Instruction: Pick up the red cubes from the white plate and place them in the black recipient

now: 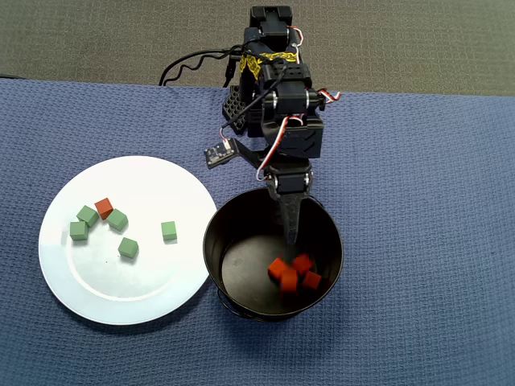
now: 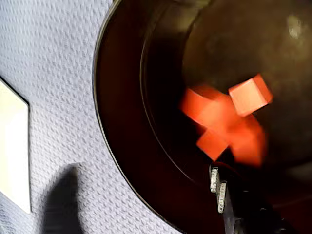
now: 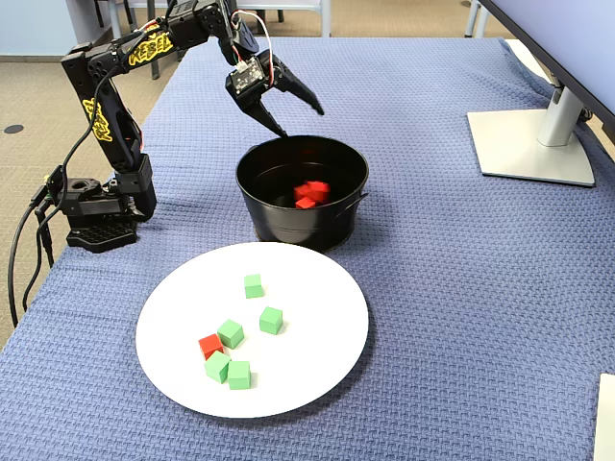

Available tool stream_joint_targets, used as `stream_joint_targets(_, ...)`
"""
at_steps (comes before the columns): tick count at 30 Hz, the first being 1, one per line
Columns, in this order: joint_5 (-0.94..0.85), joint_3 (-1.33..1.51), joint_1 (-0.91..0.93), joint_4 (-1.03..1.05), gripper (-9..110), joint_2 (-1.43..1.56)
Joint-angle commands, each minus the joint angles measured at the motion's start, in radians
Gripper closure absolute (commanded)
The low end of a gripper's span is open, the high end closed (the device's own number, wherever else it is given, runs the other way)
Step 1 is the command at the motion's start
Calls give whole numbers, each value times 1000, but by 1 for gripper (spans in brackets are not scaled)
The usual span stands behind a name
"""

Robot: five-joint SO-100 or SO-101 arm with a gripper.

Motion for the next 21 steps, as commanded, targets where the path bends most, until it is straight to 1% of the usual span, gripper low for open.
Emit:
stream_joint_targets(1, -69, -115, 101, 29, 70, 49)
stream_joint_targets(4, -135, -201, 227, 91, 73, 23)
stream_joint_targets(6, -219, -256, 319, 123, 74, -3)
stream_joint_targets(11, -551, -328, 546, 156, 74, -77)
stream_joint_targets(16, -861, -290, 747, 54, 75, -146)
stream_joint_targets(21, -1060, -279, 882, -12, 75, -249)
